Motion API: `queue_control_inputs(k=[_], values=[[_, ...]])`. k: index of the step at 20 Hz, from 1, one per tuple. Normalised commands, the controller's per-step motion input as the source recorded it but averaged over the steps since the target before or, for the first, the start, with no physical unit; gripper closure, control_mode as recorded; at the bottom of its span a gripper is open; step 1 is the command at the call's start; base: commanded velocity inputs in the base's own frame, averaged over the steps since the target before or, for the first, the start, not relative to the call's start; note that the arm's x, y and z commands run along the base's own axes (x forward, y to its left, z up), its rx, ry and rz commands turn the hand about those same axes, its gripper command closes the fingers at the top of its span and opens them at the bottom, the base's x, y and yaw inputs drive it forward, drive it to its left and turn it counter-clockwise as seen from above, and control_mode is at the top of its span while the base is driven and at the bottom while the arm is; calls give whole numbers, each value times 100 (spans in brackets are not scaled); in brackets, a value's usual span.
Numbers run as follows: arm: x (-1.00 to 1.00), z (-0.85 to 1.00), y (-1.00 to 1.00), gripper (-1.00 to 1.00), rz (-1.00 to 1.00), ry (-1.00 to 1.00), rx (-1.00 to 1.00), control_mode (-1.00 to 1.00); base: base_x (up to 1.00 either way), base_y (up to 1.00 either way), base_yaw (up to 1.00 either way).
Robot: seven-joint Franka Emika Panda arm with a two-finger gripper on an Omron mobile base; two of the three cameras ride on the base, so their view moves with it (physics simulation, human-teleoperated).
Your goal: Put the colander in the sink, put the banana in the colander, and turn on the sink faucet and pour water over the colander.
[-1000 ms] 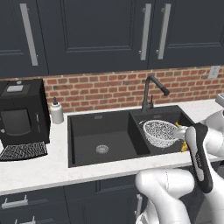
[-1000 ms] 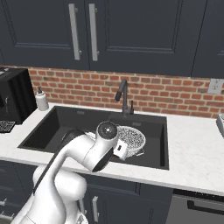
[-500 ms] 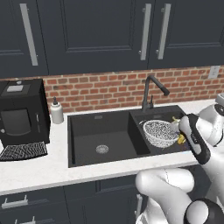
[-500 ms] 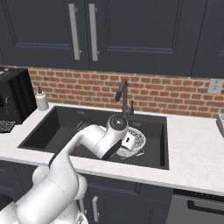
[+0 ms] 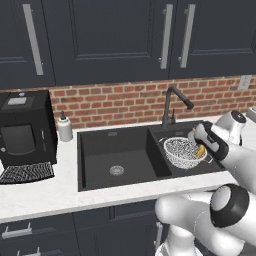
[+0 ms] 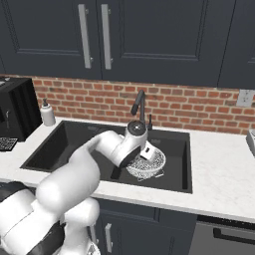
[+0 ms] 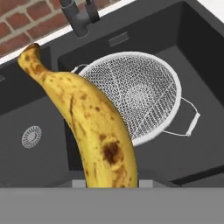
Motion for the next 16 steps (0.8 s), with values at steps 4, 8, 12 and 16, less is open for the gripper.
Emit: queue_control_inputs(k=[4, 8, 12, 16], values=[[4, -20, -28, 100, 0, -3, 4, -100, 0, 0, 0], [3, -12, -25, 100, 0, -4, 6, -100, 0, 0, 0], [13, -3, -23, 100, 0, -2, 2, -100, 0, 0, 0], [19, 0, -13, 100, 0, 0, 0, -100, 0, 0, 0]])
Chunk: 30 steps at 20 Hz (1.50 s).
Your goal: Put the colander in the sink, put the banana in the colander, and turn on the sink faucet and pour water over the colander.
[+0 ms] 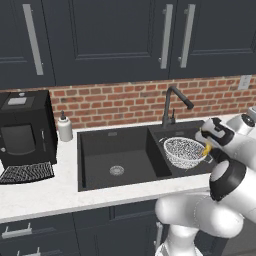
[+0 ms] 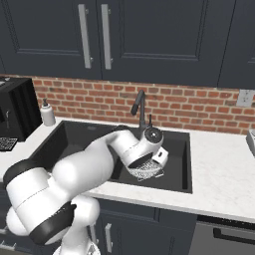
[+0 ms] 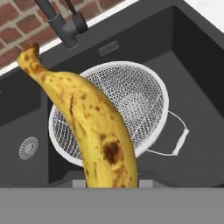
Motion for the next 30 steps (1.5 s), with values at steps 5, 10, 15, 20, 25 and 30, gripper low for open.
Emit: queue_control_inputs(k=[5, 10, 15, 20, 25, 30], values=[[22, -5, -2, 100, 0, 0, 0, -100, 0, 0, 0], [11, -22, 0, 100, 0, -1, 0, -100, 0, 0, 0], [9, -25, 0, 100, 0, -4, 0, -100, 0, 0, 0], [20, -15, 0, 100, 0, -1, 0, -100, 0, 0, 0], [24, -19, 3, 100, 0, 0, 0, -100, 0, 0, 0], [33, -17, 1, 100, 0, 0, 0, -100, 0, 0, 0]])
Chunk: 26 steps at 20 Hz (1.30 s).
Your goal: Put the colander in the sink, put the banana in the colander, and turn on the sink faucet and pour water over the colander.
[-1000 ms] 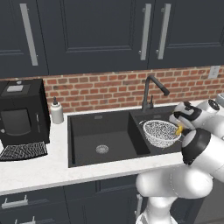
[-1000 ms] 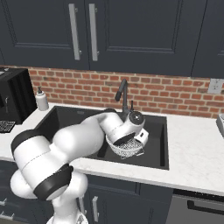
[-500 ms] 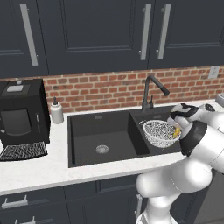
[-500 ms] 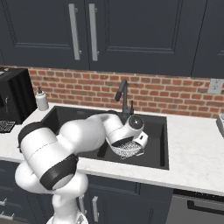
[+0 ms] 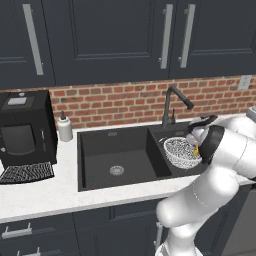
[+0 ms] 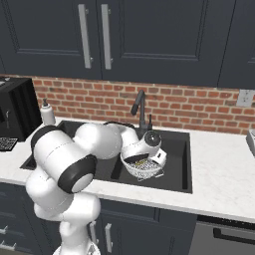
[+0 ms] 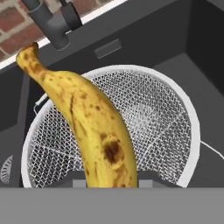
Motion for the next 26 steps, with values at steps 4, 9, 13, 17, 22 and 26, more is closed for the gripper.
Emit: queue_control_inputs(k=[4, 9, 13, 17, 22, 26], values=[[23, -25, 0, 100, 0, 0, 0, -100, 0, 0, 0], [15, -25, 0, 100, 0, 0, 0, -100, 0, 0, 0], [2, -28, 0, 100, 0, 0, 0, -100, 0, 0, 0], [13, -16, 0, 100, 0, 0, 0, -100, 0, 0, 0], [15, -8, 0, 100, 0, 0, 0, -100, 0, 0, 0], [16, -7, 0, 100, 0, 0, 0, -100, 0, 0, 0]])
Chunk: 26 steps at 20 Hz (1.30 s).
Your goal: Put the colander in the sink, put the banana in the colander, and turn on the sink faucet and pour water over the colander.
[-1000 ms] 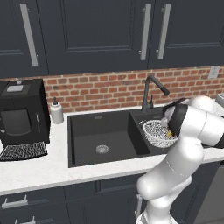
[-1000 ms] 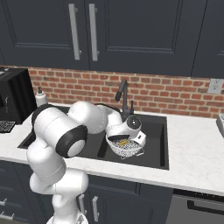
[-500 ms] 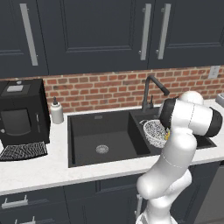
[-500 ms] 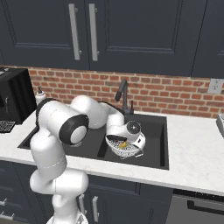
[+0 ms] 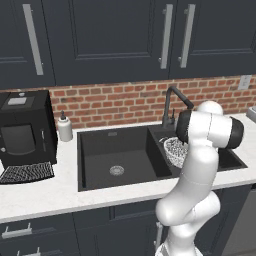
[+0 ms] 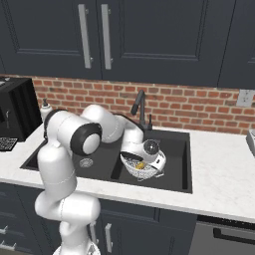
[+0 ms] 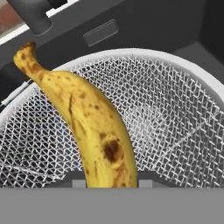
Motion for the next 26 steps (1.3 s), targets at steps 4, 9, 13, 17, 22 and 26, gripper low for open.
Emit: queue_control_inputs(k=[4, 9, 13, 17, 22, 26], values=[[2, -9, 0, 100, 0, 0, 0, -100, 0, 0, 0], [2, 0, 0, -100, 0, 0, 0, -100, 0, 0, 0], [5, 2, 0, -100, 0, 0, -3, -100, 0, 0, 0], [10, 10, 1, -100, 0, 0, 0, -100, 0, 0, 0], [5, 22, 0, -100, 0, 2, 0, -100, 0, 0, 0], [0, 33, -2, -100, 8, 0, -1, -100, 0, 0, 0]])
